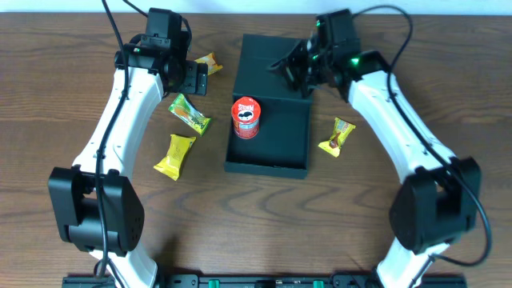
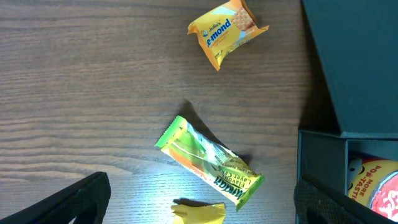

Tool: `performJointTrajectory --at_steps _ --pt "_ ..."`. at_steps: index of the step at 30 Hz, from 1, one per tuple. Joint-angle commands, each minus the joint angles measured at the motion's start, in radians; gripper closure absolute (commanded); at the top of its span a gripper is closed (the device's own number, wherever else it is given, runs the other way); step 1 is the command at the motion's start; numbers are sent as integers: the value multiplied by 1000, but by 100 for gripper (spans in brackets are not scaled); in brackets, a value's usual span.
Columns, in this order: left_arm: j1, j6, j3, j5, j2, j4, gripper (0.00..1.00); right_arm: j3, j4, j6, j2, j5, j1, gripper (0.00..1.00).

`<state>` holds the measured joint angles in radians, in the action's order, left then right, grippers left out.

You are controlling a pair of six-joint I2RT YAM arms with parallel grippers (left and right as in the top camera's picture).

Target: Pack container

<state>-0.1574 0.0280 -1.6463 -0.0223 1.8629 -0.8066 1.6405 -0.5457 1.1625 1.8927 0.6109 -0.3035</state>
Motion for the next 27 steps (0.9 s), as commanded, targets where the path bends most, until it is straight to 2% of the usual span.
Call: performJointTrajectory --at_steps 1,3,5,8,10,14,17,19,23,27 --pt "2 14 -25 6 0 -3 4 3 2 -356 -73 95 3 98" --pt "2 14 -25 6 0 -4 5 3 -72 -570 -107 81 -6 98" --pt "2 14 -25 6 0 -4 5 3 -191 -737 -149 -13 -25 97" --pt "2 14 -25 6 0 -5 5 3 -375 -824 -215 -275 -55 96" --pt "2 14 -25 6 0 -6 5 3 -478 -827 -252 -433 -76 99" --pt "2 14 -25 6 0 -10 5 3 -650 -724 -309 -726 -138 98" --pt "2 14 -25 6 0 -18 5 3 -822 -505 -318 -1029 -207 98" --pt "2 14 -25 6 0 -31 5 -13 -915 -349 -318 -1135 -248 99" --pt "2 14 -25 6 0 -53 5 -104 -894 -307 -319 -1107 -316 99" --pt "2 30 -25 8 0 -54 5 -283 -661 -510 -319 -838 -356 99"
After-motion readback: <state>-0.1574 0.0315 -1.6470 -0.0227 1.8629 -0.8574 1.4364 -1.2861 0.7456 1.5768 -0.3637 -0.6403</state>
